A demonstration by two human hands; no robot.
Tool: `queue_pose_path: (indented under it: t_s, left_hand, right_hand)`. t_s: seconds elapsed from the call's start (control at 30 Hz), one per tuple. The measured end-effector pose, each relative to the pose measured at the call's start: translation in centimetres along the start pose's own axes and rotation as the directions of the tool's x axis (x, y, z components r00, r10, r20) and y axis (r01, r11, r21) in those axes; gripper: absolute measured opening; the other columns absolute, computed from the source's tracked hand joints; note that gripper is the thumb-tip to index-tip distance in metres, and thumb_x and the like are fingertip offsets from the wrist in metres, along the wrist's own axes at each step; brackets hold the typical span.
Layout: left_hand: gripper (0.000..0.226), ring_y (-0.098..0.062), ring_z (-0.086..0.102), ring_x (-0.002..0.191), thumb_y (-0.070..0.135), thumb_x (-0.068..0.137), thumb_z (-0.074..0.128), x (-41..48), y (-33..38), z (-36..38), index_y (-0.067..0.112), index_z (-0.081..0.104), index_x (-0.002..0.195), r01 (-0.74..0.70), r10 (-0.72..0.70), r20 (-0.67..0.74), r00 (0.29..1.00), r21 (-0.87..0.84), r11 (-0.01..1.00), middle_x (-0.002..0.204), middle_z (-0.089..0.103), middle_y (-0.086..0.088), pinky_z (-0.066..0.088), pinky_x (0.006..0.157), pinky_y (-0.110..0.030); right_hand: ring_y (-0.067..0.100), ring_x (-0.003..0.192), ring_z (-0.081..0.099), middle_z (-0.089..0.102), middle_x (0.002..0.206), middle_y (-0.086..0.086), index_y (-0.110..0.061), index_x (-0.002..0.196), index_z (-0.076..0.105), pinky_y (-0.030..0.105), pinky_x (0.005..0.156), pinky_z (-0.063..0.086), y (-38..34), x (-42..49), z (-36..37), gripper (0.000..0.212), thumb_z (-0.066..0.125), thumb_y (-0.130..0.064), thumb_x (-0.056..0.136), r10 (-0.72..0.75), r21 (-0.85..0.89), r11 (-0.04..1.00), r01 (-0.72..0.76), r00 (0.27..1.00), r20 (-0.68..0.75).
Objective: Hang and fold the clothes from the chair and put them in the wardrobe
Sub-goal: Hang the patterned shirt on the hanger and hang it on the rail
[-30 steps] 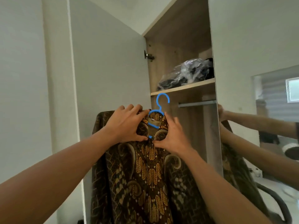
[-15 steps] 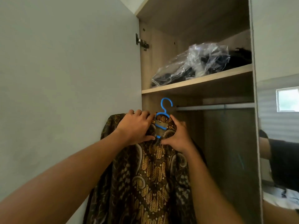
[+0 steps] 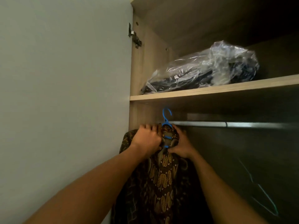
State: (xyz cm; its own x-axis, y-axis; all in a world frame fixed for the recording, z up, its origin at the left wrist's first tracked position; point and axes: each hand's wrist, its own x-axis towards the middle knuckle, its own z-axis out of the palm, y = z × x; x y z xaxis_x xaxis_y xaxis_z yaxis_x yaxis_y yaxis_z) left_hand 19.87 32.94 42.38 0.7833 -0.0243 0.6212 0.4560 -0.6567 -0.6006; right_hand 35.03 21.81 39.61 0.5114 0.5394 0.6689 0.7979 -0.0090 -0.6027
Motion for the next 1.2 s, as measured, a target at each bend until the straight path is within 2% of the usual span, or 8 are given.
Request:
queue_pose_path:
  t_s: [0.07, 0.13, 0.43, 0.57, 0.67, 0.87, 1.03, 1.2]
  left_hand:
    - [0.073, -0.04, 0.049, 0.122, 0.053, 0.096, 0.051, 1.2, 0.4, 1.0, 0.005, 0.037, 0.148, 0.011, -0.011, 0.016, 1.0, -0.011, 1.0, 0.145, 0.043, -0.023, 0.044, 0.097, -0.052]
    - [0.072, -0.04, 0.048, 0.123, 0.052, 0.097, 0.051, 2.2, 1.0, 2.0, 0.003, 0.036, 0.148, 0.023, -0.021, 0.037, 0.999, -0.041, 0.999, 0.144, 0.042, -0.024, 0.043, 0.098, -0.053]
    - [0.067, -0.037, 0.044, 0.124, 0.047, 0.095, 0.055, 3.8, 4.2, 4.8, 0.0, 0.043, 0.142, -0.007, 0.013, 0.055, 0.998, -0.098, 0.995, 0.137, 0.05, -0.021, 0.037, 0.103, -0.05]
    - [0.065, -0.035, 0.043, 0.121, 0.045, 0.094, 0.057, 3.1, 5.1, 6.4, 0.001, 0.045, 0.14, 0.008, -0.002, 0.044, 0.999, -0.129, 0.992, 0.134, 0.052, -0.019, 0.034, 0.103, -0.049]
    - [0.07, -0.036, 0.041, 0.125, 0.048, 0.091, 0.06, 2.8, 4.9, 6.8, 0.001, 0.044, 0.14, -0.003, 0.007, 0.024, 1.0, -0.166, 0.986, 0.136, 0.05, -0.02, 0.033, 0.107, -0.049]
    - [0.071, -0.033, 0.04, 0.132, 0.06, 0.087, 0.059, 2.4, 4.0, 6.5, 0.009, 0.052, 0.136, -0.044, 0.053, 0.042, 0.998, -0.192, 0.98, 0.137, 0.055, -0.014, 0.03, 0.113, -0.049]
    - [0.068, -0.029, 0.046, 0.125, 0.059, 0.084, 0.063, 1.8, 3.2, 4.4, 0.015, 0.051, 0.134, -0.018, 0.028, 0.035, 0.999, -0.268, 0.963, 0.132, 0.057, -0.01, 0.038, 0.105, -0.044]
    - [0.069, -0.03, 0.052, 0.124, 0.062, 0.086, 0.058, 2.6, 2.6, 0.7, 0.016, 0.048, 0.137, -0.009, -0.009, -0.053, 0.999, -0.324, 0.946, 0.137, 0.054, -0.011, 0.043, 0.099, -0.043]
  right_hand:
    - [0.009, 0.13, 0.041, 0.041, 0.129, -0.012, -0.022, 0.149, 0.029, 0.003, 0.092, 0.039, 0.9, 1.2, -0.3, 0.112, 0.08, 0.016, 0.057, -0.001, -0.018, 1.0, 0.002, 1.0, 0.022]
    - [0.006, 0.127, 0.039, 0.038, 0.136, -0.008, -0.012, 0.152, 0.027, -0.005, 0.083, 0.035, 1.8, 2.1, -0.8, 0.113, 0.081, 0.017, 0.057, -0.014, -0.009, 1.0, 0.014, 0.999, 0.044]
    - [-0.002, 0.124, 0.054, 0.052, 0.139, 0.0, -0.015, 0.145, 0.032, 0.031, 0.107, 0.046, 6.5, 2.0, -0.9, 0.116, 0.086, -0.023, 0.043, 0.011, -0.05, 0.999, -0.006, 0.995, 0.102]
    - [0.013, 0.131, 0.052, 0.048, 0.146, -0.001, -0.03, 0.149, 0.029, 0.047, 0.108, 0.045, 9.2, 2.2, 0.0, 0.123, 0.096, -0.029, 0.046, 0.017, -0.152, 0.988, 0.002, 0.993, 0.119]
    - [0.011, 0.135, 0.047, 0.039, 0.151, -0.005, -0.038, 0.151, 0.026, 0.044, 0.109, 0.044, 10.7, 2.7, 0.3, 0.128, 0.095, -0.037, 0.043, 0.022, -0.199, 0.98, -0.002, 0.995, 0.098]
    - [0.019, 0.138, 0.039, 0.032, 0.15, 0.005, -0.021, 0.15, 0.031, 0.026, 0.112, 0.034, 7.3, 1.0, 0.3, 0.111, 0.087, -0.016, 0.055, 0.001, -0.286, 0.958, 0.015, 0.998, 0.056]
    - [0.029, 0.136, 0.041, 0.032, 0.15, 0.012, -0.021, 0.15, 0.033, 0.039, 0.112, 0.039, 3.8, 0.5, -1.3, 0.098, 0.081, -0.017, 0.065, -0.025, -0.375, 0.927, 0.009, 0.999, -0.039]
    - [0.028, 0.13, 0.049, 0.043, 0.144, 0.015, -0.011, 0.144, 0.044, 0.019, 0.099, 0.036, -4.5, -0.6, -4.9, 0.077, 0.08, -0.013, 0.077, -0.074, -0.439, 0.898, 0.023, 0.992, -0.099]
